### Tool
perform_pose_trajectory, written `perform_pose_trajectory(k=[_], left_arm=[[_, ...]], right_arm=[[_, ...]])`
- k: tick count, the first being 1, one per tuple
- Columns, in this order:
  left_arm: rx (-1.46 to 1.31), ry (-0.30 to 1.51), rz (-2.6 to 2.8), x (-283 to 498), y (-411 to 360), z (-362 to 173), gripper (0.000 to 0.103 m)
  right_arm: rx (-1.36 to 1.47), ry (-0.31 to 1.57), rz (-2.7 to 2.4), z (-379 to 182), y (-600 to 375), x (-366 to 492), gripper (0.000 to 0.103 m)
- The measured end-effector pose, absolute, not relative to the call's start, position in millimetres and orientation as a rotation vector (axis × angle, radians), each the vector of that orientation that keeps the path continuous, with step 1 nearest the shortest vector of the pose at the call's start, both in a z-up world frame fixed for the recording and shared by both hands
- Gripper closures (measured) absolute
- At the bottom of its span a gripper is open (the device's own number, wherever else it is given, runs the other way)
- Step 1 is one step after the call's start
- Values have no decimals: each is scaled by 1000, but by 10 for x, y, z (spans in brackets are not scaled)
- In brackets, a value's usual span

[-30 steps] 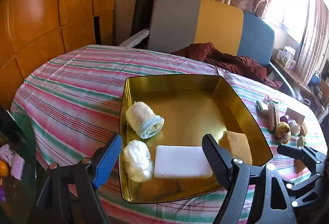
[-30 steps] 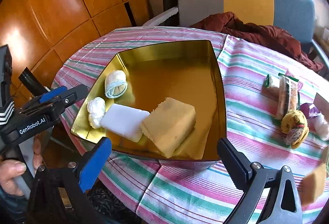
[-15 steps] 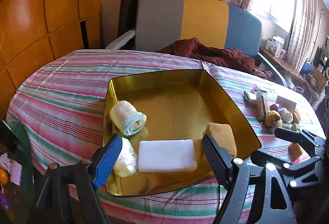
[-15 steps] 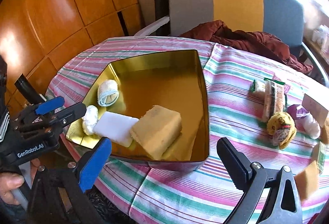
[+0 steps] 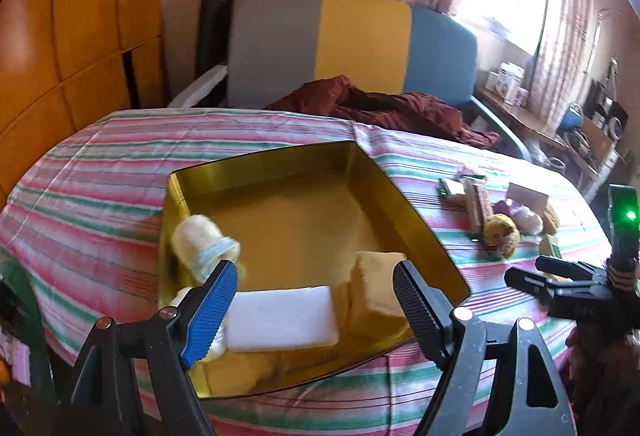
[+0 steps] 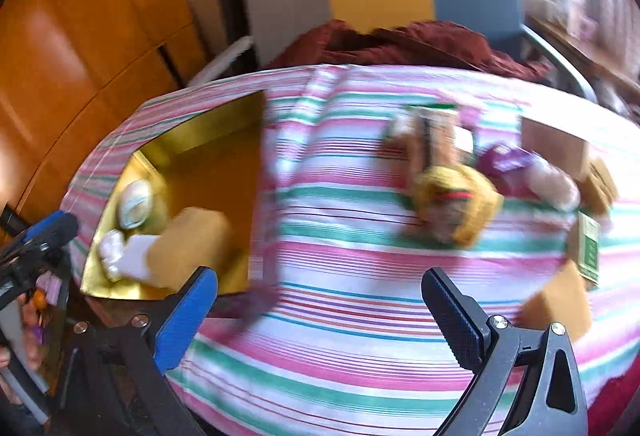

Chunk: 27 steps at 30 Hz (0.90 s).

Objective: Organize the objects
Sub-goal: 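Open both tools to release the items and withdraw from the tray, then grasp the yellow knit bundle with the left tool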

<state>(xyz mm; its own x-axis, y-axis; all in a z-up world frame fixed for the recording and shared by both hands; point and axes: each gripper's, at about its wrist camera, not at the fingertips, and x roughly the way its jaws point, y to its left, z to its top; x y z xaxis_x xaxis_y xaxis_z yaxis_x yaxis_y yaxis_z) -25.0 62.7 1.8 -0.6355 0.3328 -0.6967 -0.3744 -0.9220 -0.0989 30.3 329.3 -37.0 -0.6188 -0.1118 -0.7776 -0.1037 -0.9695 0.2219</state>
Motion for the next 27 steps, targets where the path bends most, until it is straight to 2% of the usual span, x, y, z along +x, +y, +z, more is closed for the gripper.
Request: perform_pose_trajectory(k=[5, 12, 17, 27], left_arm=[[-1098, 79, 2413, -319, 913, 36, 22], [-1108, 176, 2246, -342, 1561, 40, 22], [-1106, 276, 2125, -328, 2120, -45, 30], [-1096, 390, 1994, -425, 3129, -313, 30]], right_arm=[[1439, -475, -2869, -396, 3831, 416, 0], [1499, -472, -2981, -292, 4457, 467, 0], [1504, -469, -3063, -214, 4862, 460, 0], [1465, -667, -3098, -313, 5278, 581, 0]])
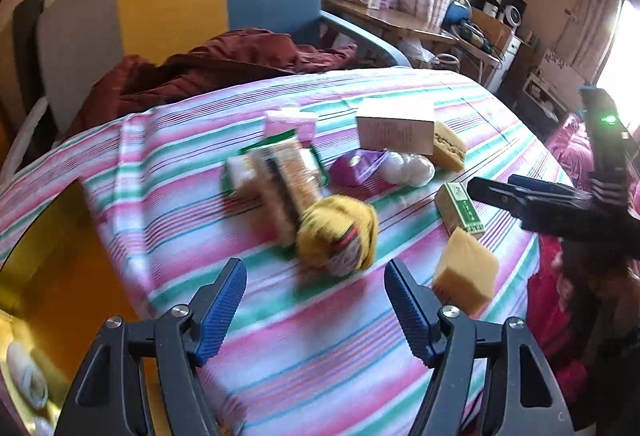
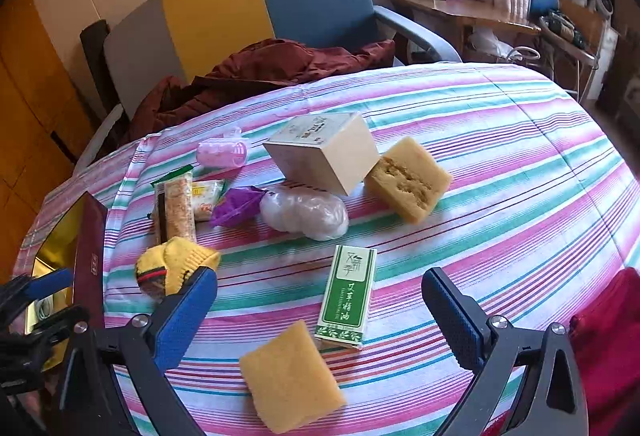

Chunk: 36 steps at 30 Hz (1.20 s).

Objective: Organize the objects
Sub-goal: 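Grasp the yellow knit bundle with the left tool, then grasp the green-edged cracker packet with the right tool while the left tool holds the yellow bundle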

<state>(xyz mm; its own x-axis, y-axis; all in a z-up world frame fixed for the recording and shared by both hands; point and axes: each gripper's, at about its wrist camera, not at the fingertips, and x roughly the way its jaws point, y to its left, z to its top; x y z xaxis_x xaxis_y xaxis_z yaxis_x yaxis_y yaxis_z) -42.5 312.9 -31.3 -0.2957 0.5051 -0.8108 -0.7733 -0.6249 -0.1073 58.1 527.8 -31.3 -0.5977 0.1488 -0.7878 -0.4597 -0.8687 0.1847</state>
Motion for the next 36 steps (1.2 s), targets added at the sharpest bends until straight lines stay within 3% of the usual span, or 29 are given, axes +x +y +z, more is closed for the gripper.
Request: perform_pose_trajectory(k=[10, 11, 12, 16, 25, 32, 36], left_arm=[[-1130, 541, 1951, -577, 3778, -706, 32], [-1117, 566, 1956, -570, 3816, -739, 38], [-1103, 594, 1958, -559, 3839, -770, 54], [-1084, 559, 1956, -564, 3766, -796, 69], [-1068, 366, 1979, -523, 3178, -492, 71], [-1012, 247, 2048, -442, 2607, -140, 71], [-1012, 184, 2093, -483, 2280, -31, 71]], right_arm=[[-1165, 573, 2531, -234, 5234, 571, 0], [-1167, 574, 2533, -233, 5233, 573, 0], [-1169, 577, 2533, -236, 5239, 576, 0], [-1183, 587, 2526, -272, 5246, 568, 0], [-1306, 577, 2582, -393, 4977, 399, 1], [-1400, 579, 2659, -400, 4639, -25, 12], [-1472, 525, 2662, -520, 4377, -403, 12]])
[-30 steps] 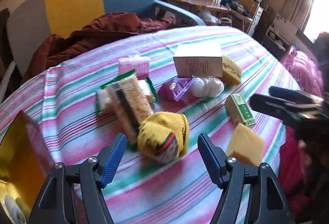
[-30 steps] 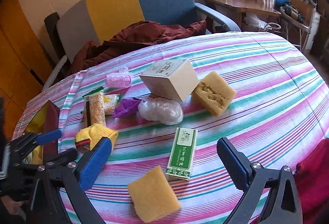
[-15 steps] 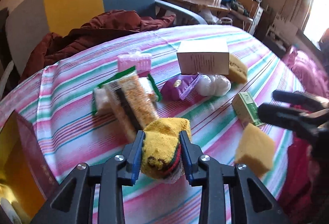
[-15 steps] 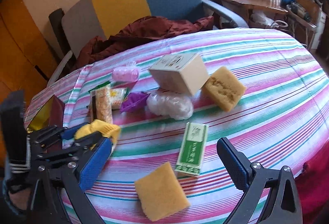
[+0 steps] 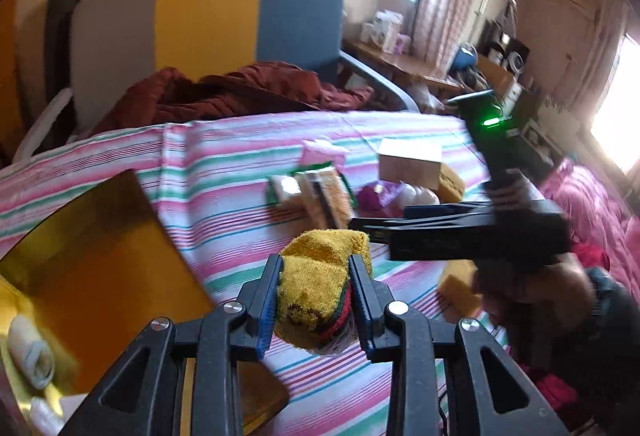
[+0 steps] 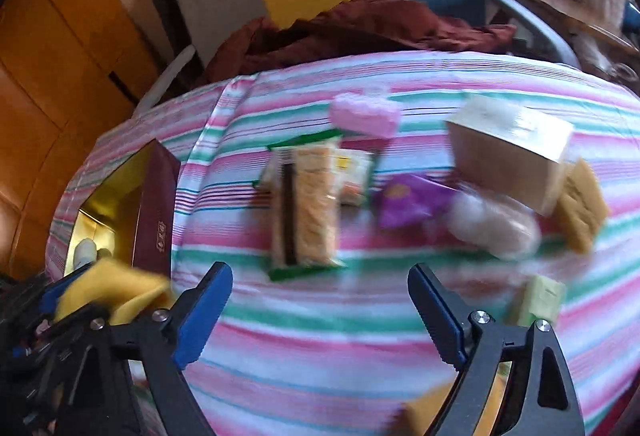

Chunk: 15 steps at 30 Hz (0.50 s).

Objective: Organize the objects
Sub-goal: 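Grasp the green-edged cracker packet with the right tool while the left tool holds the yellow bundle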

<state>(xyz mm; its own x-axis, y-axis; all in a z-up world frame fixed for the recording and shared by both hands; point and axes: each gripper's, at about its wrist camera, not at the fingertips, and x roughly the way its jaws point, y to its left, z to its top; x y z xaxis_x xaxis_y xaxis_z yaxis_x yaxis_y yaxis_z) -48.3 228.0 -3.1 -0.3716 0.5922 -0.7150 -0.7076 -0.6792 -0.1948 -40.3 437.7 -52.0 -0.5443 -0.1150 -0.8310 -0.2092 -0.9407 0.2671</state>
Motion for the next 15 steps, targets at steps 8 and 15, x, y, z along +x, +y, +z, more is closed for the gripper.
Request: perform_pose_trajectory(k=[8, 15], left_arm=[[-1033, 70, 2182, -560, 1692, 55, 71], [-1049, -48, 2310, -654, 1044, 111, 71]], right_arm=[[-1559, 337, 2538, -855, 4127, -1044, 44], [-1575, 242, 2557, -832, 4004, -943, 57]])
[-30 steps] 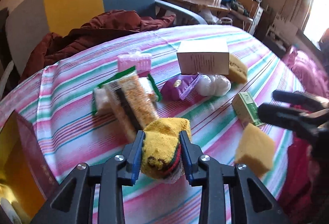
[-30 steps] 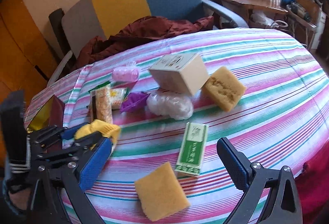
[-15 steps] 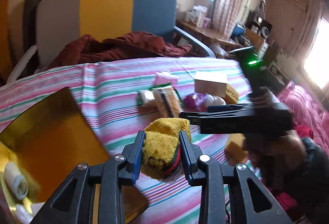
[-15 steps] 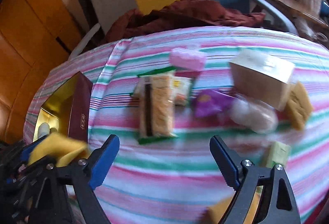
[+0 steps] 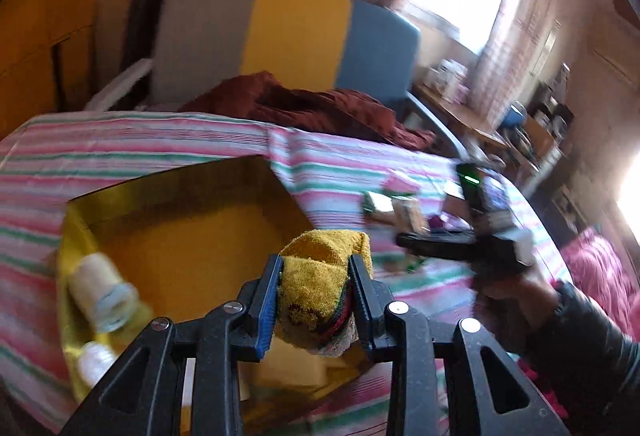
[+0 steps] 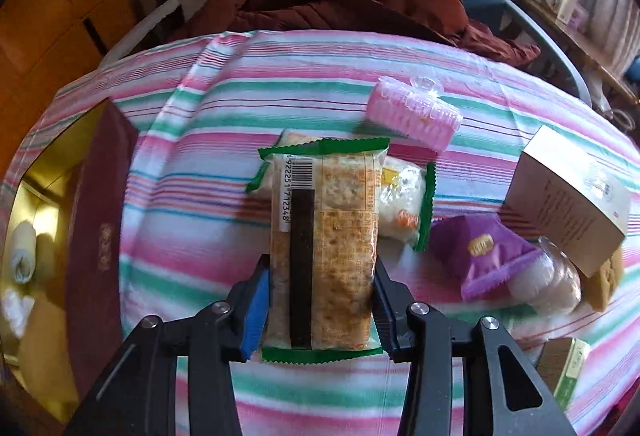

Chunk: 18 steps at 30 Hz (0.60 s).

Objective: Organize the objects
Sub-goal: 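Grasp the green-edged cracker packet with the right tool while the left tool holds the yellow bundle, then lower the yellow bundle and cracker packet into the gold tray and open both tools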

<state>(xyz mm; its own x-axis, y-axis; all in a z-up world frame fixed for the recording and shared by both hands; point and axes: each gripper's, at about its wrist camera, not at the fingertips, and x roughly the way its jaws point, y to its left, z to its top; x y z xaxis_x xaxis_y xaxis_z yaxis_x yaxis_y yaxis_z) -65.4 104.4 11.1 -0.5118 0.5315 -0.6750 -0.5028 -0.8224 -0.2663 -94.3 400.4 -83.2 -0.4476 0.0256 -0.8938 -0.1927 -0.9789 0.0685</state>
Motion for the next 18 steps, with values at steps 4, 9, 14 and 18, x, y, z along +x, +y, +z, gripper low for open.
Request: perform_pose_trajectory(k=[4, 9, 14, 18], left_arm=[[-1071, -113, 2420, -719, 587, 123, 71], [-1110, -177, 2526, -700, 104, 66, 71], [-1140, -227, 2551, -574, -216, -21, 71], [-1155, -250, 2541, -474, -309, -105, 71]], right_arm=[[-1539, 286, 2644, -617, 3868, -784, 57], [-1486, 285, 2779, -311, 3535, -700, 57], [-1479, 226, 2911, -79, 3051, -712, 57], [-1515, 159, 2966, -37, 2679, -758, 57]])
